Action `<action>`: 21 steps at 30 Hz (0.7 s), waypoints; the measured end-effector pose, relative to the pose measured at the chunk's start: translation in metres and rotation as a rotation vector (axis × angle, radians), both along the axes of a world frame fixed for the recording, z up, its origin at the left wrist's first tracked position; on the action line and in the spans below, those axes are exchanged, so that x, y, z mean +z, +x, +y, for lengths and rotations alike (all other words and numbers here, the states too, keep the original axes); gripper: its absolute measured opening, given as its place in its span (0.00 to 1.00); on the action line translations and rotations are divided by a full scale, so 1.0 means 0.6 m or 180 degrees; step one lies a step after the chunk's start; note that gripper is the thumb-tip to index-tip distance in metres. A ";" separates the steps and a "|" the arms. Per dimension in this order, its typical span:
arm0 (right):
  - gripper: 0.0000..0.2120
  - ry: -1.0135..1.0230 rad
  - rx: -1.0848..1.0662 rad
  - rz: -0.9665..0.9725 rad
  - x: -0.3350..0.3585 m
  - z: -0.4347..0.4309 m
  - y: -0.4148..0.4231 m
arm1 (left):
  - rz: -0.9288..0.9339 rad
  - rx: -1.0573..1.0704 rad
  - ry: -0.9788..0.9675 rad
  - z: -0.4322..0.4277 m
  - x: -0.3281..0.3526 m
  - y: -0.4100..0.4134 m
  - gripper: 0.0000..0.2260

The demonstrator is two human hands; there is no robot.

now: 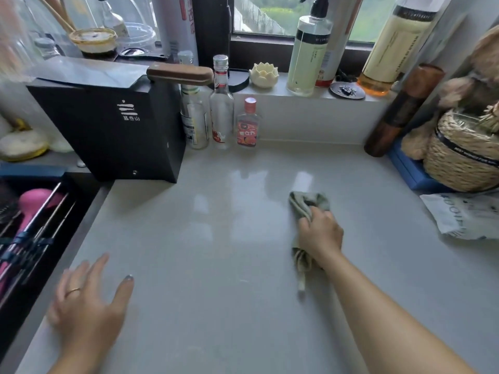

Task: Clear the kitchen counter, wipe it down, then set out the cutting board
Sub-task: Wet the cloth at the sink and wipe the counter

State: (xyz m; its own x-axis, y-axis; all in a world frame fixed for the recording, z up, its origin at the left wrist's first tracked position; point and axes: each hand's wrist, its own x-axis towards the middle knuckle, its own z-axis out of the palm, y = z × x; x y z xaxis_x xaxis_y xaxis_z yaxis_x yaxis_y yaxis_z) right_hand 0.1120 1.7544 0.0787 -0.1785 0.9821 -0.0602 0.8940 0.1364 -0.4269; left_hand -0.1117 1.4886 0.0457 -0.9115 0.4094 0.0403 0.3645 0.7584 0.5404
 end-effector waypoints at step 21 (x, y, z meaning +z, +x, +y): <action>0.20 0.0037 -0.0619 -0.0722 0.006 0.299 0.071 | -0.0679 -0.0556 0.0428 0.148 0.067 0.117 0.30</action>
State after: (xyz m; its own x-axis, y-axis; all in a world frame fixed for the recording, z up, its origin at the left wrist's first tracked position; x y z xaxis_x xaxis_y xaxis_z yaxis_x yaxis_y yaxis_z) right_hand 0.1545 1.9340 0.0821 0.0298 0.9974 -0.0655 0.9762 -0.0431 -0.2125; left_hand -0.0416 1.5774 0.0861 -0.8215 0.5645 -0.0801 0.3505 0.6107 0.7101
